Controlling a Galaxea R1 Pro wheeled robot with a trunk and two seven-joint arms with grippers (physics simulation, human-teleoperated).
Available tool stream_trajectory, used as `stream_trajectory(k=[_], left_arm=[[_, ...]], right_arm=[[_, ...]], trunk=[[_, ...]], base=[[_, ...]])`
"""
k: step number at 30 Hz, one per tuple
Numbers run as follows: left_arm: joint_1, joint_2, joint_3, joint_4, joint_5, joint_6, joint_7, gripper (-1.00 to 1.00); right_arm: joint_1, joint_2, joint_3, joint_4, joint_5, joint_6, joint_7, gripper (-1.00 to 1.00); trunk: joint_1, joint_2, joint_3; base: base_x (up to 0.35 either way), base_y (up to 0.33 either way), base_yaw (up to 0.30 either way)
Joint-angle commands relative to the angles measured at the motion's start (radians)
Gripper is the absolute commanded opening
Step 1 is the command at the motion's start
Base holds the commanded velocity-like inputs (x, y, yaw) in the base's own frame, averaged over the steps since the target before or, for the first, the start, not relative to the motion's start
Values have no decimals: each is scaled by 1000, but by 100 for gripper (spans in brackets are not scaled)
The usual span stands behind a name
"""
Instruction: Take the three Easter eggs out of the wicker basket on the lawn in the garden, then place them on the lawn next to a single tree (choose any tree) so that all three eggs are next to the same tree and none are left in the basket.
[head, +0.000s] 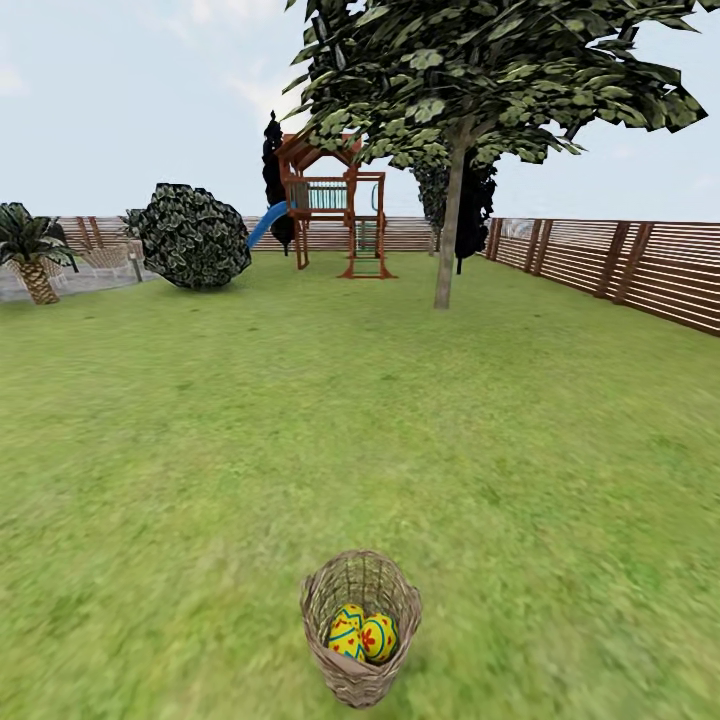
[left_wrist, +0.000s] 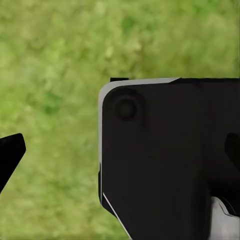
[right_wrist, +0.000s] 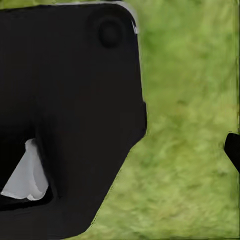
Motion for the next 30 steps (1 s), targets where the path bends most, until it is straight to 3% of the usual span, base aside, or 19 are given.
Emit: stream_trajectory(k=[1, 4, 7, 8, 10, 11, 12, 14, 15, 19, 23, 26, 30], left_arm=[[-1, 0, 0, 1, 0, -2, 0, 100], [-1, 1, -1, 1, -1, 0, 0, 100], [-1, 2, -3, 1, -1, 1, 0, 100], [-1, 2, -3, 1, -1, 1, 0, 100], [-1, 2, -4, 1, -1, 2, 0, 100], [-1, 2, -4, 1, -1, 2, 0, 100], [-1, 2, -3, 1, -1, 2, 0, 100], [-1, 1, -3, 1, -1, 3, 0, 100], [-1, 1, -3, 1, -1, 3, 0, 100], [-1, 1, -2, 1, -1, 3, 0, 100], [-1, 1, -2, 1, -1, 3, 0, 100], [-1, 3, -3, 0, -1, 2, -1, 100], [-1, 5, -2, -3, 0, 0, -2, 100]], right_arm=[[2, -5, -52, -28, -3, -11, -9, 100], [13, -9, -114, -114, -5, -34, -16, 100], [80, -4, -157, -281, -8, -47, -18, 100], [150, 2, -174, -426, -14, -46, -19, 100], [227, 12, -185, -592, -32, -23, -19, 100], [261, 18, -190, -676, -46, 4, -19, 100], [313, 31, -196, -832, -72, 82, -19, 100], [347, 43, -200, -960, -90, 172, -18, 100], [369, 50, -203, -1057, -104, 252, -17, 100], [396, 58, -205, -1203, -122, 360, -17, 100], [404, 62, -200, -1286, -129, 417, -16, 100], [407, 64, -168, -1395, -130, 501, -17, 100], [405, 64, -110, -1468, -126, 578, -19, 100]], trunk=[[1, -2, -2], [1, -2, -2], [1, -2, -2], [1, -2, -2], [1, -2, -2], [1, -2, -2], [1, -2, -2], [1, -2, -2], [1, -2, -2], [1, -2, -2], [1, -2, -2], [1, -2, -2], [1, -2, -2]], base=[[0, 0, 0], [0, 0, 0], [0, 0, 0], [0, 0, 0], [0, 0, 0], [0, 0, 0], [0, 0, 0], [0, 0, 0], [0, 0, 0], [0, 0, 0], [0, 0, 0], [0, 0, 0], [0, 0, 0]])
